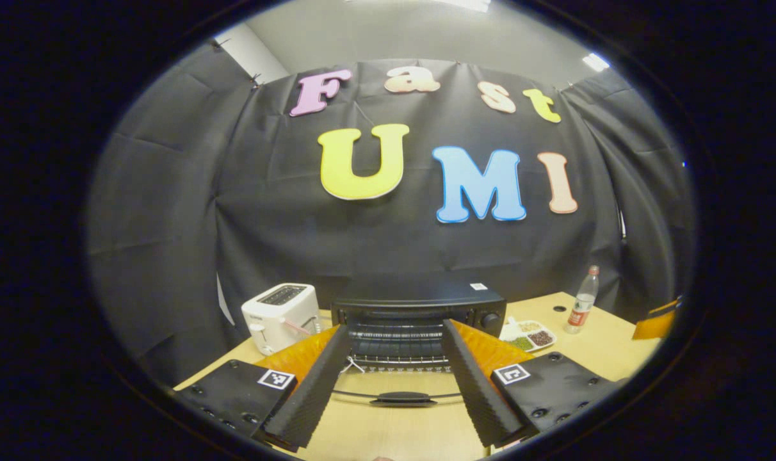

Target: Open the electric oven with the left hand, put the food in, and close the electric oven.

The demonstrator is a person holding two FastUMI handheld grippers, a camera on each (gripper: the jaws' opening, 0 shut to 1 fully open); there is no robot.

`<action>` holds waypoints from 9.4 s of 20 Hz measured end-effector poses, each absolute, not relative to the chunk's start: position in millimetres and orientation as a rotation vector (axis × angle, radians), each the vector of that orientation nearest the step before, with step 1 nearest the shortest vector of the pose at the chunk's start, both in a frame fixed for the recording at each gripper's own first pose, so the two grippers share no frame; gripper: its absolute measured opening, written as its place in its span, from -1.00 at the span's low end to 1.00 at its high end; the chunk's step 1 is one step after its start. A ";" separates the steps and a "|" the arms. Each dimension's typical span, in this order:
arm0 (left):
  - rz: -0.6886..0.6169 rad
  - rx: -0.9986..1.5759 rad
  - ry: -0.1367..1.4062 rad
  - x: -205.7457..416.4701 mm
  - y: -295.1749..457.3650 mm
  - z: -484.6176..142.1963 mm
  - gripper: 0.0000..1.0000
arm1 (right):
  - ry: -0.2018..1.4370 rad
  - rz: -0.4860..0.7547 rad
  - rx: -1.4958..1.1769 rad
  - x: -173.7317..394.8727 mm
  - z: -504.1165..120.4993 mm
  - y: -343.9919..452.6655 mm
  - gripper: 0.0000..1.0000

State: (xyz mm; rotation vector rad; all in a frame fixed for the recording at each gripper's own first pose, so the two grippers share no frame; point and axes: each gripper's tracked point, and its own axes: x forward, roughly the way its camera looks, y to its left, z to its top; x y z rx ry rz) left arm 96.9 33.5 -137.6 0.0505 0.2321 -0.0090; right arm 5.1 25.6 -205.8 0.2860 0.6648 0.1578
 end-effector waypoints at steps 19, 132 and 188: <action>0.138 0.074 0.166 40.2 94.6 -98.2 1.00 | 1.259 0.366 0.325 -64.9 -334.2 67.0 0.94; 0.014 -0.045 0.363 78.6 115.0 -208.9 1.00 | 0.646 0.283 0.826 111.0 -196.4 204.4 0.92; -0.166 0.030 0.619 159.8 21.3 -337.1 0.94 | 0.398 0.058 0.116 80.2 -162.3 65.0 0.93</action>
